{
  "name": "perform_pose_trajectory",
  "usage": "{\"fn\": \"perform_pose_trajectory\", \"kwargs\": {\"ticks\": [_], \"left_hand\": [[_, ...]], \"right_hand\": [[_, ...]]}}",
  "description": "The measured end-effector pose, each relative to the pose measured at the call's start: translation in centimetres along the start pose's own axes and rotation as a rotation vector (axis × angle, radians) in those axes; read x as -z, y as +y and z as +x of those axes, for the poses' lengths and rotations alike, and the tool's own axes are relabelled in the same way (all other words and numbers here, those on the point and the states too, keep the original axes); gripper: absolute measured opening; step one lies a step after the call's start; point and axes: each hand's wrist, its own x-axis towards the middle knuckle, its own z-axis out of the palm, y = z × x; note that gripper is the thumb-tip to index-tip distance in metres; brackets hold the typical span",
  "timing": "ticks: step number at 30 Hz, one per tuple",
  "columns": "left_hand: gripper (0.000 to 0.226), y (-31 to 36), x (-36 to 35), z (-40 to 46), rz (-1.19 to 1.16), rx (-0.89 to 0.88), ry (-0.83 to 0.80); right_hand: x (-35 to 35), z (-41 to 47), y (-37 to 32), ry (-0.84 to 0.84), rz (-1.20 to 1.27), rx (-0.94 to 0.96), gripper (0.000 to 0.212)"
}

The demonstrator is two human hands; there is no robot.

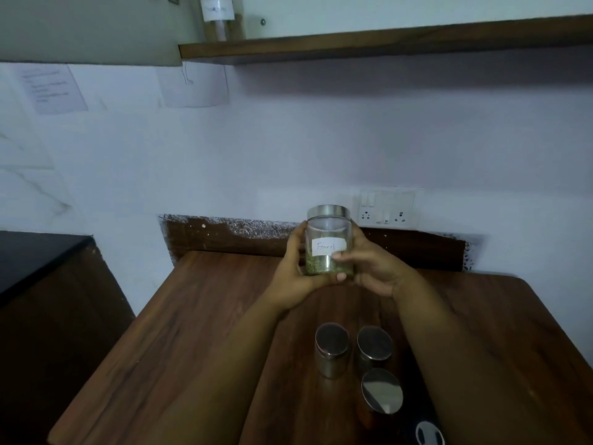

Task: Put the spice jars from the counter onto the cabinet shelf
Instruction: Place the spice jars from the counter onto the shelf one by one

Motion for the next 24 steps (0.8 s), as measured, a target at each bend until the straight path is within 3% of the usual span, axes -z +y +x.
{"fn": "perform_pose_trajectory", "kwargs": {"ticks": [2, 5, 15, 19, 21, 24], "left_hand": [[0.108, 1.8, 0.8, 0.9, 0.039, -0.075, 0.014], [0.111, 5.6, 2.5, 2.4, 0.135, -0.202, 0.064], [0.116, 22.3, 9.2, 9.0, 0.401, -0.734, 0.187], [0.116, 26.8, 11.1, 13.8, 0.455, -0.753, 0.229], [0.112, 27.2, 11.9, 16.6, 0.635, -0.767, 0.297], [0.097, 24.2, 13.6, 19.7, 0.925, -0.651, 0.429]], "right_hand": [[-1.2, 0.3, -2.1, -0.036, -0.087, 0.055, 0.089], [-4.0, 1.3, -6.1, 0.038, -0.199, 0.157, 0.106], [-11.7, 5.6, -23.5, 0.21, -0.563, 0.684, 0.122], [-12.3, 9.2, -29.2, 0.198, -0.542, 0.662, 0.114], [-12.0, 11.0, -31.0, 0.262, -0.665, 0.618, 0.117], [-11.2, 14.2, -31.9, 0.382, -0.892, 0.472, 0.129]]}}
